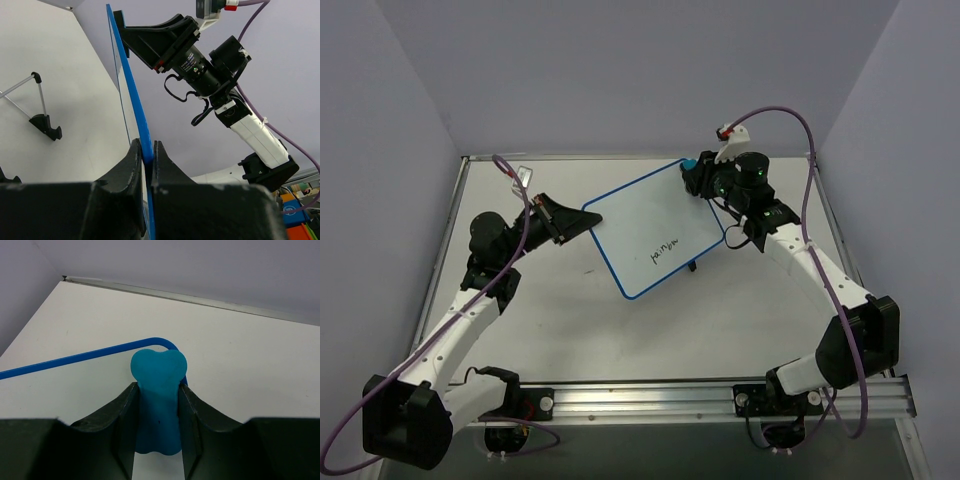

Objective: Erase the whiteboard

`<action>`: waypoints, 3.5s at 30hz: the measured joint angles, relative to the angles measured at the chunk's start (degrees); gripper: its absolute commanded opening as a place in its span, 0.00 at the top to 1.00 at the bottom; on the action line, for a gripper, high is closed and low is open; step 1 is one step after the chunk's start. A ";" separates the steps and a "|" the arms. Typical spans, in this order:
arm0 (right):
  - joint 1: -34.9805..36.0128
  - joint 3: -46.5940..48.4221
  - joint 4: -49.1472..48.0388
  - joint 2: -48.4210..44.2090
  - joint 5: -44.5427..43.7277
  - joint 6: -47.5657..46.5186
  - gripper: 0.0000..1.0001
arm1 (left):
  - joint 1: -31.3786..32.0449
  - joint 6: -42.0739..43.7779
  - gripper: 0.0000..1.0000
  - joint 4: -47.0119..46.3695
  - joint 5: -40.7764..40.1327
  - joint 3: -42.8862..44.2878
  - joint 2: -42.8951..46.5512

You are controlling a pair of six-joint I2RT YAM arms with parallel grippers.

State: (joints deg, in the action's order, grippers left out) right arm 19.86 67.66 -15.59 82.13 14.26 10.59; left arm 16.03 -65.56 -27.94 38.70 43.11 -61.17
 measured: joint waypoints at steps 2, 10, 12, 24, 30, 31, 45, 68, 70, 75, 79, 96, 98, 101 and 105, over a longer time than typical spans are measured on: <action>0.02 -0.02 -0.24 0.00 0.31 0.04 0.86 | 0.00 0.04 0.98 0.02 -0.02 0.00 0.04; 9.57 -1.81 -4.17 -1.60 -2.47 0.07 0.87 | 0.00 0.00 0.98 0.09 -1.05 0.02 0.09; 14.99 -1.86 -5.29 -2.56 -4.00 0.00 0.88 | 0.00 0.02 0.98 0.15 -1.60 0.02 0.07; 34.56 -1.86 -7.39 -3.85 -17.73 -1.73 0.88 | 0.55 1.86 0.98 3.28 -4.70 0.11 1.97; 36.28 -4.85 -9.42 -4.28 -21.94 -0.28 0.88 | 1.16 3.56 0.98 8.63 -7.32 0.11 4.31; 36.50 -5.86 -9.90 -4.66 -22.36 0.07 0.88 | 1.27 3.78 0.98 9.53 -7.93 0.11 4.61; 38.99 -17.97 -9.66 -12.15 -24.79 4.92 0.88 | 1.40 5.66 0.98 12.61 -13.75 0.11 6.21; 9.84 -22.27 -18.23 -6.60 -6.51 6.69 0.89 | -0.70 2.54 0.98 9.75 -15.78 -0.26 7.08; 10.03 -21.31 -18.10 -6.14 -5.95 6.34 0.89 | -1.14 2.45 0.98 9.14 -15.76 -0.33 7.23; 17.29 -19.52 -18.10 -6.23 -7.34 5.79 0.89 | -1.60 2.23 0.98 8.09 -15.72 -1.03 7.28; 27.32 -19.58 -18.43 -7.63 -9.51 5.57 0.89 | -2.29 2.21 0.98 8.44 -15.30 -1.84 6.95; 24.94 -24.44 -21.40 -11.13 -17.27 5.88 0.88 | -3.45 0.66 0.98 3.48 -12.31 -2.16 6.36; 21.18 -24.41 -21.40 -10.75 -15.72 5.88 0.88 | -3.48 -0.04 0.98 2.80 -11.54 -2.16 5.95; 16.28 -23.26 -21.27 -9.03 -11.41 5.86 0.88 | -3.52 -0.81 0.98 1.31 -10.43 -2.16 4.96; 11.96 -18.62 -20.09 -4.55 -6.67 5.27 0.88 | -3.98 -1.53 0.98 0.31 -9.92 -2.16 3.69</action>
State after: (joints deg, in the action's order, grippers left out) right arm 31.81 49.04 -35.68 77.58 7.60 15.86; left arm 12.05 -67.09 -27.64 28.77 40.95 -57.47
